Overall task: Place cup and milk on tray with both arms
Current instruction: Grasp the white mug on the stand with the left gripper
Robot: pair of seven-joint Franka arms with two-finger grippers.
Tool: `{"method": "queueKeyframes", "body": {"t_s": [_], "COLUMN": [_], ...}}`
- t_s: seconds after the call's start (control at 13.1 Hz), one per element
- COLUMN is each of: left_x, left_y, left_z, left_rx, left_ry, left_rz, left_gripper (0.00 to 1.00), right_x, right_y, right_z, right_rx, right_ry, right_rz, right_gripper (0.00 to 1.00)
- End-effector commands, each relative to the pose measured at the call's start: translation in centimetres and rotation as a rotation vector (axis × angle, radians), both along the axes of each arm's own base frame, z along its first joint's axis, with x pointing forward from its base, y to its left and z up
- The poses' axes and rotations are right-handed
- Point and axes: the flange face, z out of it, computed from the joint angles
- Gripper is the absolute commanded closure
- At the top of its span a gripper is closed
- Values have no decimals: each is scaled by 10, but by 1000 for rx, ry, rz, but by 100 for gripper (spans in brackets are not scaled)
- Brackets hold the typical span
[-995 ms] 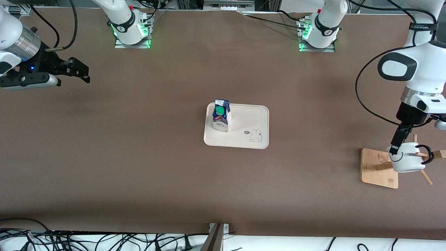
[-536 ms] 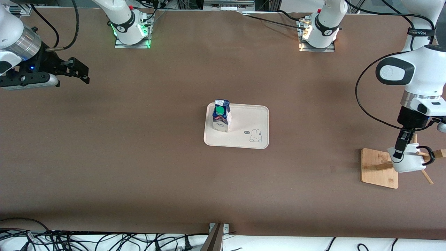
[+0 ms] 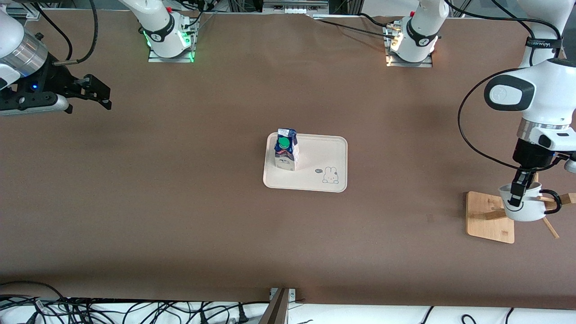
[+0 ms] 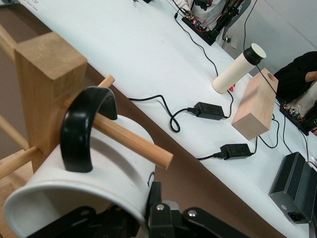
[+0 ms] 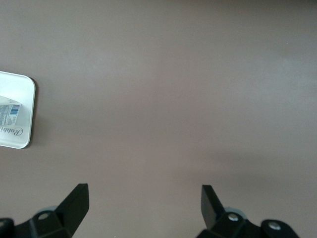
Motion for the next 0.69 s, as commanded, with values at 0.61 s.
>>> {"method": "queueKeyframes", "body": {"t_s": [0.61], "left_x": [-14], "left_y": [-50], "left_z": [53], "left_rx": [128], "left_ry": [-16], "left_rz": [-228], "left_gripper": [100], "right_x": [7], "right_y": [-6], "right_z": [3], "right_rx": [-11], "right_ry": [-5], "right_rz": [-12], "right_gripper": [0]}}
